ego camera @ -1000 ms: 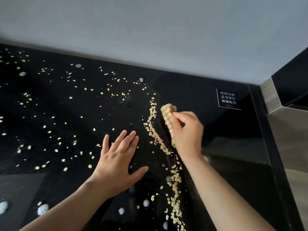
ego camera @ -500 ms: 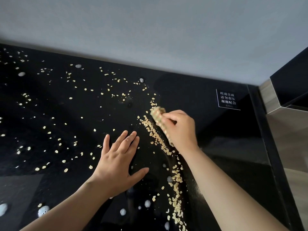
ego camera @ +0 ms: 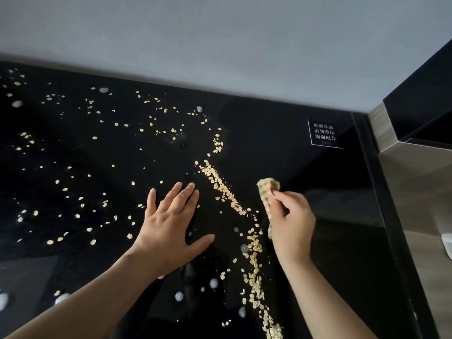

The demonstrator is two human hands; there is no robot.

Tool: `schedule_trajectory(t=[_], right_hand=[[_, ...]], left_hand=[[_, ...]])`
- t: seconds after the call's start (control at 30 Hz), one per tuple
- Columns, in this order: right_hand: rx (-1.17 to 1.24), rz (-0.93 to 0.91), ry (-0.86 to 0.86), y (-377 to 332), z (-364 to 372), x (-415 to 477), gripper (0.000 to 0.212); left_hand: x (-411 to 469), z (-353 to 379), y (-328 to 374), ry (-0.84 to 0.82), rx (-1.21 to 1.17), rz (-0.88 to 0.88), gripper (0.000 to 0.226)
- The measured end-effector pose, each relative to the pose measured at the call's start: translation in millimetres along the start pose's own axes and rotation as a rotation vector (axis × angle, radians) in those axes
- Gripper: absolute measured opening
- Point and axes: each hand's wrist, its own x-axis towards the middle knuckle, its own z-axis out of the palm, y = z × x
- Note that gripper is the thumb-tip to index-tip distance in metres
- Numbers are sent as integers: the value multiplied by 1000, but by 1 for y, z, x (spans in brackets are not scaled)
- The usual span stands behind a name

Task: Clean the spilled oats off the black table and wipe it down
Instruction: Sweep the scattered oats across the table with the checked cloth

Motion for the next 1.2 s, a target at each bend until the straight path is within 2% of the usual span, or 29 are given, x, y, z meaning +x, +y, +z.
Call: schedule_trajectory(t=[0.1, 0.2, 0.37, 0.53, 0.73, 0.87, 0.93, 1.0, 1.2], right_hand=[[6, -108, -71, -17, 13, -16, 18], [81, -115, -179, -28, 12, -24, 17], [112, -40, -14, -18, -21, -25, 19], [27, 74, 41, 9, -49, -43, 20], [6, 105, 78, 6, -31, -65, 20], [65, -41, -108, -21, -10, -85, 18], [112, -43, -246, -28, -9, -85, 18], [141, -21, -292, -29, -16, -73, 19], [42, 22, -47, -12, -38, 2, 17]], left_hand=[[0, -6, 2, -10, -25, -18, 100], [-7, -12, 4, -14, -75, -32, 101], [-39, -15, 9, -37, -59, 17, 101], [-72, -6, 3, -56, 6, 59, 91], [-78, 5, 1, -35, 61, 24, 87], [-77, 4, -2, -31, 76, 38, 86], [-76, 3, -2, -38, 77, 35, 86], [-76, 3, -2, -28, 66, 35, 86], [-73, 2, -1, -18, 57, 16, 87]])
